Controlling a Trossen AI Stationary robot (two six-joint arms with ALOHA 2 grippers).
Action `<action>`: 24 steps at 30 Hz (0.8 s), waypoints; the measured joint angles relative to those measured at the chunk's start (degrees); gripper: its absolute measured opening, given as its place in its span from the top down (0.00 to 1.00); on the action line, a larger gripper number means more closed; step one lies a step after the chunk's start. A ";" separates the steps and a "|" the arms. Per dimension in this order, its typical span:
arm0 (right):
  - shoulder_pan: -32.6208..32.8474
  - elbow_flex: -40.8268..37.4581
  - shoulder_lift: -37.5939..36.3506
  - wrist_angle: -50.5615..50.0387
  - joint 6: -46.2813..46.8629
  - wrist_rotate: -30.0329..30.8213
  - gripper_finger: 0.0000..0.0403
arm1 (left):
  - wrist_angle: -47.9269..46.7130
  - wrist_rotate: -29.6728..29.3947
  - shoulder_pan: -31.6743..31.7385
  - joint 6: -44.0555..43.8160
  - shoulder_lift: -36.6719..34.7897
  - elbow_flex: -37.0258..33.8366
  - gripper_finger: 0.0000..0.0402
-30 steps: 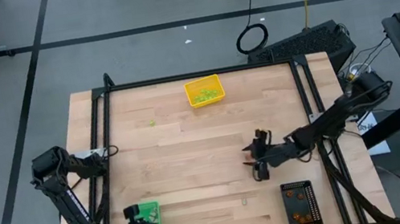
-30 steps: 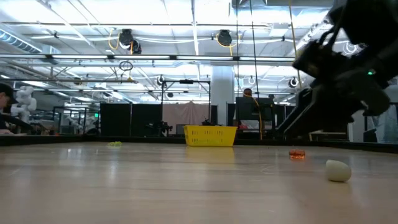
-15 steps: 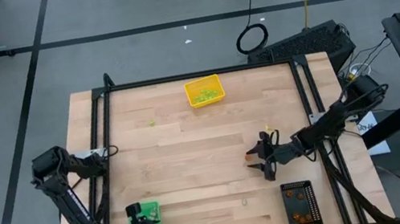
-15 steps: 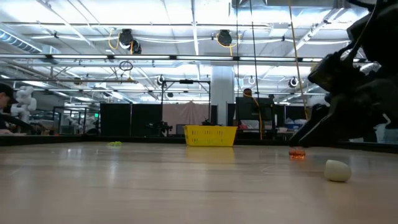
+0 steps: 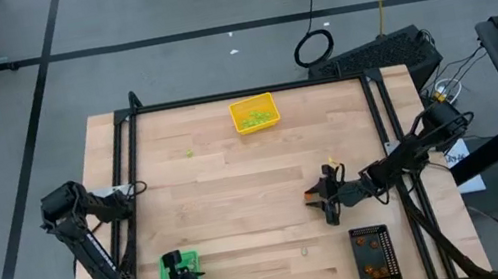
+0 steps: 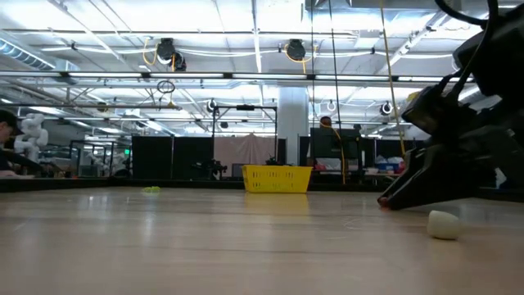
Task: Sort Halloween decoration
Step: Put the orange pumpkin toy into the black bin
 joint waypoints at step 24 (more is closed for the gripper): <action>3.64 1.67 -7.19 2.24 -5.76 -0.30 0.86 | 0.19 -3.31 0.00 -0.07 0.00 0.00 0.67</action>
